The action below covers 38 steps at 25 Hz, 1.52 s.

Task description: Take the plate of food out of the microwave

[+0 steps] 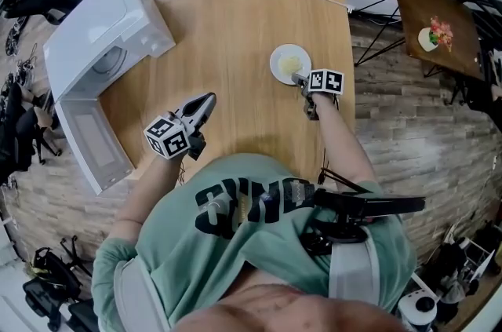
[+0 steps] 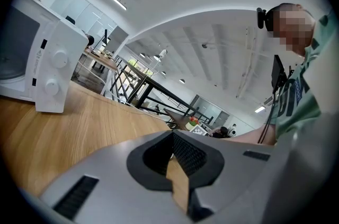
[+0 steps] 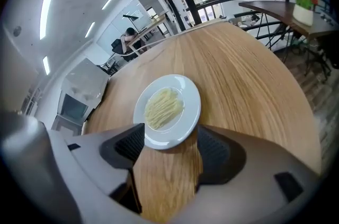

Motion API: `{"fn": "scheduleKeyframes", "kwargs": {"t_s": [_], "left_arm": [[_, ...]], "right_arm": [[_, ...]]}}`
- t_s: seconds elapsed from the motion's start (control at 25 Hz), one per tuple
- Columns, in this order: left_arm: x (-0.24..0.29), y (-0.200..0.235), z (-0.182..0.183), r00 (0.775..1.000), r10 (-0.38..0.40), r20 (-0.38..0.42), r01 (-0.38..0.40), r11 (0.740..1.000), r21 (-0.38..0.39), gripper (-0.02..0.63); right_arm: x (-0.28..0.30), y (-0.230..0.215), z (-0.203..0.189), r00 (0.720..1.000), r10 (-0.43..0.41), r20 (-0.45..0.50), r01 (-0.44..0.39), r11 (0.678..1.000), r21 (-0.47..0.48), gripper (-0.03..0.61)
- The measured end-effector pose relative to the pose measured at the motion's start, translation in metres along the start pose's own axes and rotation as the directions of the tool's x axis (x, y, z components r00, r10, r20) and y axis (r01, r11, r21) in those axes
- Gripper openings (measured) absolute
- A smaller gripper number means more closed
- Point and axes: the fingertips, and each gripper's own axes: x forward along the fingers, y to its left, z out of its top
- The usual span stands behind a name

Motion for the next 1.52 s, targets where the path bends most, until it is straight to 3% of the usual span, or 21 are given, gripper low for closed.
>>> {"fn": "scheduleKeyframes", "kwargs": {"t_s": [0.24, 0.48, 0.8, 1.04, 1.16, 1.36, 1.52], "left_arm": [[-0.016, -0.004, 0.005, 0.999, 0.004, 0.034, -0.005, 1.0, 0.011, -0.006], [-0.041, -0.012, 0.008, 0.997, 0.011, 0.079, -0.012, 1.0, 0.016, -0.006], [-0.104, -0.008, 0.017, 0.992, 0.006, 0.126, -0.014, 0.998, 0.062, -0.006], [-0.162, 0.002, 0.016, 0.99, -0.021, 0.137, 0.012, 0.998, 0.066, -0.006], [-0.182, 0.003, 0.003, 0.99, -0.035, 0.133, 0.032, 0.999, 0.026, -0.006], [-0.181, -0.017, -0.007, 0.992, -0.07, 0.102, 0.067, 0.997, 0.032, -0.006], [-0.169, -0.055, -0.01, 0.988, -0.061, 0.14, 0.05, 0.996, 0.08, -0.006]], "right_arm": [[-0.013, 0.014, -0.001, 0.999, 0.038, 0.034, -0.038, 0.999, 0.004, 0.295], [-0.03, 0.046, -0.009, 0.982, 0.177, 0.067, -0.18, 0.983, 0.031, 0.295], [-0.054, 0.104, -0.031, 0.944, 0.3, 0.142, -0.313, 0.946, 0.082, 0.295], [-0.08, 0.142, -0.045, 0.911, 0.328, 0.25, -0.372, 0.915, 0.157, 0.293], [-0.093, 0.152, -0.057, 0.899, 0.325, 0.293, -0.384, 0.907, 0.175, 0.291], [-0.117, 0.152, -0.073, 0.879, 0.341, 0.334, -0.414, 0.892, 0.179, 0.228], [-0.143, 0.137, -0.074, 0.844, 0.409, 0.347, -0.47, 0.875, 0.113, 0.148]]}}
